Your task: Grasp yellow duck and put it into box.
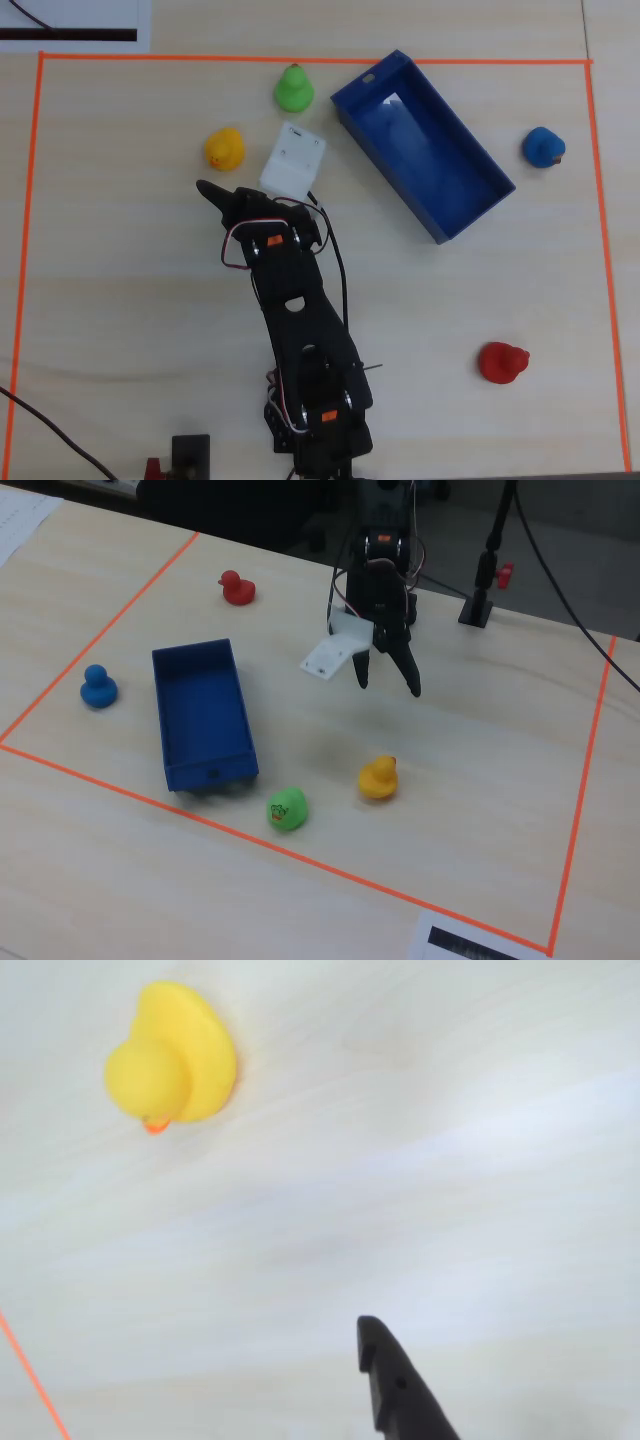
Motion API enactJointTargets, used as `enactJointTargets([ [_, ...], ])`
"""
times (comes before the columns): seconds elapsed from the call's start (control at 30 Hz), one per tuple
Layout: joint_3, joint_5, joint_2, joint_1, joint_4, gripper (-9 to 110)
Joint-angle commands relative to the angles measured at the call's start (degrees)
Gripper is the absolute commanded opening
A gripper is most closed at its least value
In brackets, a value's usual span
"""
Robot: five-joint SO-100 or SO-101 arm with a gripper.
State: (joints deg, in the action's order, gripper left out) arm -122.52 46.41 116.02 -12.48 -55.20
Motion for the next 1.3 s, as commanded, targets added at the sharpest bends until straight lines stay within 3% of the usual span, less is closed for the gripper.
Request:
enactJointTargets([
  [0.0, 4.5, -0.9, -5.0, -0.5, 3.3, 52],
  [0.7, 21.2, -3.4, -26.1, -5.1, 8.7, 50],
  [1.27, 28.7, 2.3, -36.3, -2.5, 12.1, 49],
])
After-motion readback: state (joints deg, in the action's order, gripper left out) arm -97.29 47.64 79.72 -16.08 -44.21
